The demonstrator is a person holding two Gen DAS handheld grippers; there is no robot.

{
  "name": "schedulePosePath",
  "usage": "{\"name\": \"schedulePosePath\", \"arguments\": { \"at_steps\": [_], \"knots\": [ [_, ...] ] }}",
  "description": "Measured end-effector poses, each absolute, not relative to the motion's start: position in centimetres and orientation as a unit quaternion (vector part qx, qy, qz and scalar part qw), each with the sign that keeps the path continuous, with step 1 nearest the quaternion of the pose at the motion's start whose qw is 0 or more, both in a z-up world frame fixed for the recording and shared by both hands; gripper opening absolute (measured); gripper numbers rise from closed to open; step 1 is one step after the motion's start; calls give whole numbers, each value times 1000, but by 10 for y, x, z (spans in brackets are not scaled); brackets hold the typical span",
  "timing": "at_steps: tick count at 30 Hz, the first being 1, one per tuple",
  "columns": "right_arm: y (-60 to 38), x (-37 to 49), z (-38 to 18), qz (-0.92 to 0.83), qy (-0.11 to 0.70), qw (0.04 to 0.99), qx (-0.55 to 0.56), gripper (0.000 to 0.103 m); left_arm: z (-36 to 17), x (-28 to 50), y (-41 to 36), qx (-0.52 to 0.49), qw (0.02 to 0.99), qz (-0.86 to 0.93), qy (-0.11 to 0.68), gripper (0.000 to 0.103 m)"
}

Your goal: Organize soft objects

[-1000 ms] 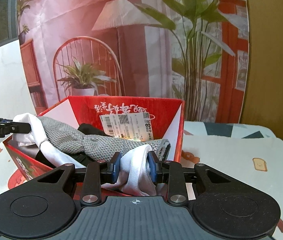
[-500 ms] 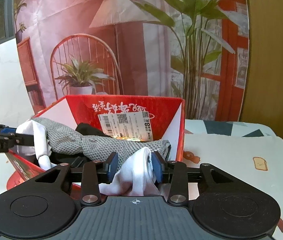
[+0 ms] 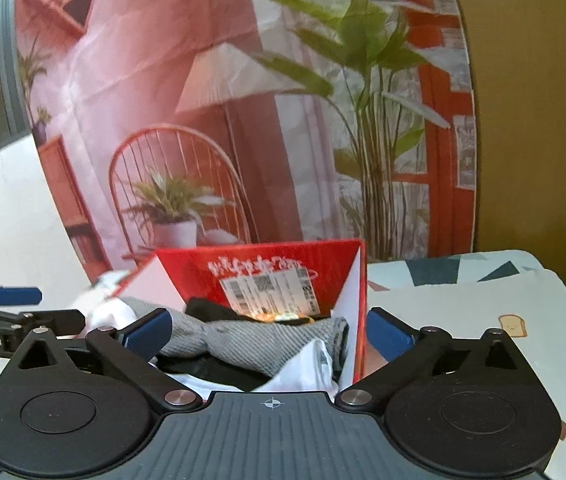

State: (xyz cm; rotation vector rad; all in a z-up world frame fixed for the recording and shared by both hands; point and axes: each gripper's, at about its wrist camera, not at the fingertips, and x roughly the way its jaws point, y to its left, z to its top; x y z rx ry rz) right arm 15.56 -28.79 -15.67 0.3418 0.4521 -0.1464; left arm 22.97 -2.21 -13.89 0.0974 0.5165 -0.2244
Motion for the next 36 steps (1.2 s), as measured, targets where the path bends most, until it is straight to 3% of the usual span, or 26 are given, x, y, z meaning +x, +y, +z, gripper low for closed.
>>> {"name": "schedulePosePath", "arguments": {
  "at_steps": [16,21,36],
  "knots": [
    [-221,59,-31,-109,177,971,117,103,-24,91,5,-1,982,-45,185,103],
    [-198,20,1,-117,154,975,109,103,-5,52,3,29,985,-11,169,103],
    [-170,-25,23,-124,142,977,101,103,9,2,4,21,991,8,135,103]
  ]
}}
